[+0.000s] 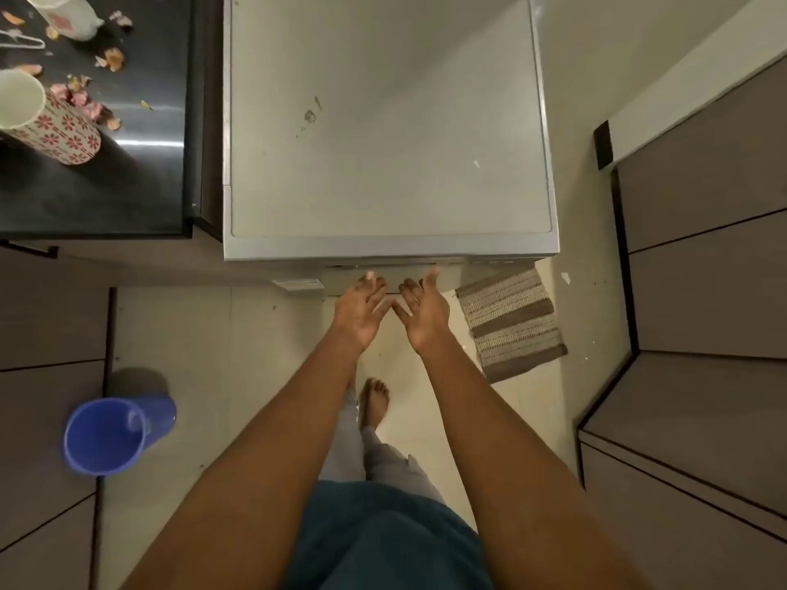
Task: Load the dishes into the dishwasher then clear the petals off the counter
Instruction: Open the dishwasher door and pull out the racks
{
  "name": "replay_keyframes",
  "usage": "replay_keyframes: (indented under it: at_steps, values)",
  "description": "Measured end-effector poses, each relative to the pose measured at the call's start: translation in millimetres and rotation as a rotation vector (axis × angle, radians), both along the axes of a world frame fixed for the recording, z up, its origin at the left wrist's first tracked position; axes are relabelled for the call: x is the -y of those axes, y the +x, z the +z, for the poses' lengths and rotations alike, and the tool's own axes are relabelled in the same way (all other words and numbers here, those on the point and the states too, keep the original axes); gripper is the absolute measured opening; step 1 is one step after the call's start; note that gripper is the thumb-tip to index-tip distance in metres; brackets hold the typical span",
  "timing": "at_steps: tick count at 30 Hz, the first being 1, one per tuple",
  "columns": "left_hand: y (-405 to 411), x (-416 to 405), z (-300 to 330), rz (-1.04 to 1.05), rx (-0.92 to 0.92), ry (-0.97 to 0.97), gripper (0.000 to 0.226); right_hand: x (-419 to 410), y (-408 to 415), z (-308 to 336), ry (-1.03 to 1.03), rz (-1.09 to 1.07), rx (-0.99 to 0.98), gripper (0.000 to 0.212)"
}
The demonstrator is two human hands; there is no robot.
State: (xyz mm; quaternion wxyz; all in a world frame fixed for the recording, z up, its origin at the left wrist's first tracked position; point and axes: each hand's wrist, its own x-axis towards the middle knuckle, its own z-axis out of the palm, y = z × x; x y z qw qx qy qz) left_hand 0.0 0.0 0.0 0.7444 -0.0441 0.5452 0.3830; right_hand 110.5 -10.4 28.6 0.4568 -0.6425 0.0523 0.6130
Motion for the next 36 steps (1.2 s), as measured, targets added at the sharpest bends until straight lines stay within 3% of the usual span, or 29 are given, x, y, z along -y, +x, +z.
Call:
replay_keyframes:
  at_steps: [4,8,12,15,18,24,33,36]
  values:
    - [-3,-17,1,0.056,0.06,0.006,0.054,-12,-5,-8,0.025,-0.097,-0.126,0.073]
    - [-7,-31,-6,0.142,0.127,-0.012,0.017,-28,-7,-18,0.073,-0.132,-0.186,0.066]
    - [-2,-35,-10,0.222,0.187,-0.055,0.019,-37,-6,-24,0.094,-0.159,-0.221,0.054]
    - [3,-33,-13,0.254,0.222,-0.011,0.006,-37,-2,-28,0.109,-0.156,-0.243,0.057]
    - [4,-29,-16,0.264,0.214,0.037,0.027,-35,2,-36,0.143,-0.146,-0.261,0.053]
    - [2,-27,-31,0.266,0.187,0.063,0.034,-34,-8,-50,0.18,-0.18,-0.207,0.041]
    - [16,-30,-36,0.338,0.107,0.034,0.06,-34,-14,-63,0.233,-0.219,-0.204,0.09]
    - [21,-27,-39,0.339,0.075,0.011,0.079,-32,-18,-65,0.177,-0.219,-0.157,0.091]
